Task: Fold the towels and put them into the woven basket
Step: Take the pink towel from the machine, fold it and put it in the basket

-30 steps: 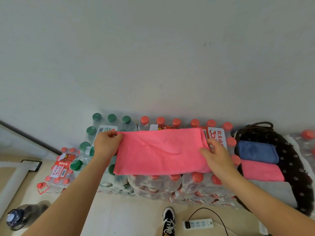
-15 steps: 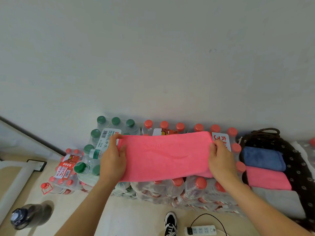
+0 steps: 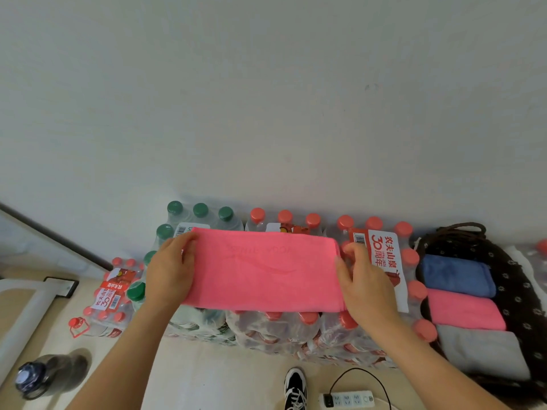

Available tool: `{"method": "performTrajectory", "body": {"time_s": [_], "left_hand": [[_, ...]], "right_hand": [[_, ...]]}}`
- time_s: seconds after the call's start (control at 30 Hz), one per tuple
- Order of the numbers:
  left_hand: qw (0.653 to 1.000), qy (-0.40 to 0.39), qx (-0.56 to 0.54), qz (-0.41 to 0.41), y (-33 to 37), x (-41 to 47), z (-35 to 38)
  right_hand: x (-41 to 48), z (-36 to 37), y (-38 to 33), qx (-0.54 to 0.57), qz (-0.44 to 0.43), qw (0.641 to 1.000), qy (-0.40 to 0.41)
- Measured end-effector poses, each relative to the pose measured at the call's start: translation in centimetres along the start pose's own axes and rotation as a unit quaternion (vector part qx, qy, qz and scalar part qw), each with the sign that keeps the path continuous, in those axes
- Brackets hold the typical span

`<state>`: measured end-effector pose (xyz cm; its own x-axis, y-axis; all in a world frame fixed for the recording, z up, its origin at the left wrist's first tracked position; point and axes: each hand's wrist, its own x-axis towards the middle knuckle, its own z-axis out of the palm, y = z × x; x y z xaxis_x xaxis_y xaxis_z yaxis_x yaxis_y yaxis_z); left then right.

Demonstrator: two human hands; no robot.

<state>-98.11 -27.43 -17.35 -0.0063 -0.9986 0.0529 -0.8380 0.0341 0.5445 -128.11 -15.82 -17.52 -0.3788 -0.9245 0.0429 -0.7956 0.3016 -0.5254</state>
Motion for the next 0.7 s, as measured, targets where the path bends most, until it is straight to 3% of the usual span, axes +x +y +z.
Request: {"method": "performTrajectory", "body": {"time_s": [0.17, 0.37, 0.47, 0.63, 0.7], "left_hand": [[0.999, -0.035, -0.015, -0.006, -0.3, -0.3, -0.4], [1.0, 0.015, -0.019, 0.016, -1.4, -1.0, -0.1], [0.997, 0.063, -0.027, 0.041, -1.8, 0.0, -1.3], [0.997, 0.052, 0.041, 0.05, -3.6, 2.8, -2.2], [0.991, 0.04, 0.127, 0.021, -3.8, 3.4, -2.2]], "right_hand": [[-1.6, -0.2, -0.7, 0.001, -0.012, 1.0, -0.024], [-3.1, 1.0, -1.8, -0.056, -0.049, 0.996, -0.05], [-3.4, 1.6, -1.8, 0.018, -0.097, 0.995, -0.024], [-3.2, 3.1, -3.0, 0.103, -0.086, 0.991, 0.019], [-3.1, 3.5, -3.2, 0.101, -0.067, 0.993, 0.008]]}}
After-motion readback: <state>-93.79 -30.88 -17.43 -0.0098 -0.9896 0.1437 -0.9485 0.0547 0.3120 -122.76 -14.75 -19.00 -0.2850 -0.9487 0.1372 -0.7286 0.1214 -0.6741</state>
